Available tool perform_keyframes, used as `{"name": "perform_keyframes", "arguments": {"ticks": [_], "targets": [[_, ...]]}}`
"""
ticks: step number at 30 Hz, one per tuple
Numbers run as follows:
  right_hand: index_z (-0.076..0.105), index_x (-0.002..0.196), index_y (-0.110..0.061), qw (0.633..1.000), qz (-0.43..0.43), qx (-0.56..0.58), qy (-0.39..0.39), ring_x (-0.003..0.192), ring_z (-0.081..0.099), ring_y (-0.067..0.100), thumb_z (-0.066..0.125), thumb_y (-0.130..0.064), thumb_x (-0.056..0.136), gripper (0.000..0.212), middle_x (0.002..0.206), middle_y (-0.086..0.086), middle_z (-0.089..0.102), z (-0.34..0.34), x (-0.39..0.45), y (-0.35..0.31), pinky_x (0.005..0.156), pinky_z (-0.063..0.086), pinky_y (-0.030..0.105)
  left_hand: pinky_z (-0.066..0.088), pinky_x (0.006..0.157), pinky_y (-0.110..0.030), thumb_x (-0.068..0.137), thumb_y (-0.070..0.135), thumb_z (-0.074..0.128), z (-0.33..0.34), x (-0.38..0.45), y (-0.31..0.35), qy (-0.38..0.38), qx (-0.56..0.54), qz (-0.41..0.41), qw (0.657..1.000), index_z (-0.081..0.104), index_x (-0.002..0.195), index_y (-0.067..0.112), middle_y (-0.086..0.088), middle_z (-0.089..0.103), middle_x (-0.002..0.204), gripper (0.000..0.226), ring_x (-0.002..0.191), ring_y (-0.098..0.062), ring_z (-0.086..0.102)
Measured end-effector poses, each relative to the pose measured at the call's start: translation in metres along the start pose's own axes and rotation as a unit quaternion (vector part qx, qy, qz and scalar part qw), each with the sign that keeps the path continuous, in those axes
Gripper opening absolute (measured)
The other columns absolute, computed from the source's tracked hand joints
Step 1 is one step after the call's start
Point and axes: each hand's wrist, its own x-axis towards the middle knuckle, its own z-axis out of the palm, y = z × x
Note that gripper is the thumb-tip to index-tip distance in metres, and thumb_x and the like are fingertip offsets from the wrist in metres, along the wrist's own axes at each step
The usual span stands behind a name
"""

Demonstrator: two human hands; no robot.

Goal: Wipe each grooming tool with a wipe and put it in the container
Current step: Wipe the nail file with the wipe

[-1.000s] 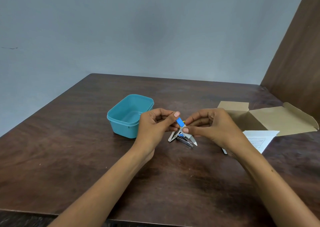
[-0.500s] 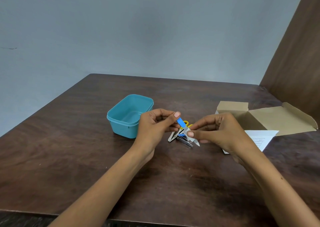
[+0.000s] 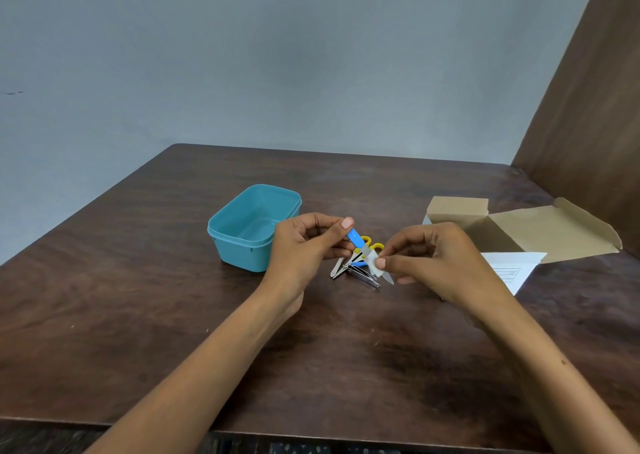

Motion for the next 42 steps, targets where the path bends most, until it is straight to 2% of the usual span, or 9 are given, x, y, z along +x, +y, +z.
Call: {"name": "perform_keyframes", "arguments": {"ticks": [4, 9, 12, 16, 22, 24, 29, 36, 42], "targets": [[0.071, 0.066, -0.011, 0.999, -0.021, -0.049, 0.012, 0.068, 0.067, 0.024, 0.076, -0.008, 0.073, 0.009, 0.068, 0.009, 0.072, -0.003, -0.002, -0.001, 0.068, 0.057, 0.04, 0.055, 0.058, -0.016, 0.081, 0.013, 0.069, -0.001, 0.002, 0.001, 0.017, -0.012, -0.013, 1.0, 0.07, 0.088, -0.002, -0.006, 0.07, 0.066, 0.016, 0.056, -0.009, 0.066], [0.071, 0.07, -0.015, 0.971, -0.148, -0.162, 0.094, 0.07, 0.063, -0.001, 0.076, -0.011, 0.074, 0.007, 0.068, -0.01, 0.069, -0.012, -0.008, -0.01, 0.059, 0.045, 0.008, 0.056, 0.058, -0.018, 0.079, 0.013, 0.071, 0.001, 0.002, -0.001, 0.019, -0.006, -0.034, 0.999, 0.071, 0.089, -0.003, -0.007, 0.07, 0.065, 0.018, 0.055, -0.009, 0.066], [0.073, 0.087, -0.017, 0.953, -0.232, -0.192, 0.044, 0.074, 0.063, 0.005, 0.071, -0.011, 0.08, 0.01, 0.076, -0.009, 0.068, -0.005, -0.006, -0.011, 0.063, 0.05, 0.013, 0.057, 0.059, -0.02, 0.08, 0.011, 0.071, 0.001, 0.001, -0.002, 0.019, -0.007, -0.04, 0.999, 0.07, 0.088, -0.004, -0.006, 0.07, 0.064, 0.017, 0.056, -0.011, 0.066], [0.075, 0.091, -0.019, 0.891, -0.325, -0.318, 0.004, 0.067, 0.063, 0.017, 0.061, -0.016, 0.081, 0.017, 0.084, -0.001, 0.067, 0.006, -0.002, -0.003, 0.054, 0.05, 0.033, 0.057, 0.057, -0.02, 0.081, 0.011, 0.07, 0.0, 0.001, -0.002, 0.014, -0.005, -0.04, 0.999, 0.07, 0.088, -0.004, -0.005, 0.07, 0.062, 0.016, 0.056, -0.012, 0.067], [0.075, 0.08, -0.016, 0.858, -0.341, -0.386, 0.004, 0.06, 0.063, 0.023, 0.063, -0.011, 0.072, 0.016, 0.08, 0.003, 0.067, 0.007, -0.011, 0.007, 0.047, 0.044, 0.021, 0.056, 0.056, -0.019, 0.08, 0.009, 0.07, 0.0, 0.0, -0.002, 0.009, 0.007, -0.041, 0.999, 0.07, 0.087, -0.004, -0.005, 0.071, 0.062, 0.015, 0.056, -0.011, 0.067], [0.075, 0.078, -0.016, 0.855, -0.339, -0.393, 0.01, 0.058, 0.062, 0.022, 0.064, -0.01, 0.069, 0.016, 0.079, 0.003, 0.067, 0.007, -0.013, 0.009, 0.049, 0.038, 0.016, 0.055, 0.055, -0.018, 0.08, 0.009, 0.071, 0.001, 0.0, -0.003, 0.007, 0.01, -0.038, 0.999, 0.07, 0.086, -0.004, -0.005, 0.071, 0.062, 0.014, 0.055, -0.01, 0.067], [0.073, 0.083, -0.012, 0.858, -0.343, -0.381, 0.035, 0.063, 0.061, 0.023, 0.051, -0.018, 0.082, 0.022, 0.082, 0.005, 0.064, 0.014, -0.007, 0.005, 0.046, 0.044, 0.024, 0.055, 0.053, -0.017, 0.08, 0.007, 0.07, 0.001, -0.003, -0.003, -0.005, 0.013, -0.035, 0.999, 0.069, 0.086, -0.004, -0.003, 0.07, 0.06, 0.013, 0.053, -0.008, 0.066], [0.071, 0.082, -0.017, 0.852, -0.327, -0.408, 0.019, 0.063, 0.059, 0.021, 0.076, -0.003, 0.069, 0.02, 0.083, 0.002, 0.063, 0.011, -0.02, 0.02, 0.044, 0.044, 0.025, 0.056, 0.054, -0.018, 0.08, 0.009, 0.071, 0.0, -0.001, -0.002, 0.01, 0.017, -0.031, 0.999, 0.071, 0.085, -0.001, -0.003, 0.071, 0.062, 0.011, 0.054, -0.009, 0.067], [0.072, 0.083, -0.015, 0.869, -0.337, -0.361, 0.043, 0.063, 0.06, 0.021, 0.059, -0.014, 0.078, 0.014, 0.082, 0.003, 0.064, 0.009, -0.014, 0.012, 0.049, 0.042, 0.024, 0.056, 0.056, -0.019, 0.079, 0.008, 0.071, 0.001, -0.002, -0.003, 0.007, 0.023, -0.027, 0.999, 0.071, 0.085, -0.001, -0.003, 0.071, 0.061, 0.011, 0.055, -0.01, 0.067]]}}
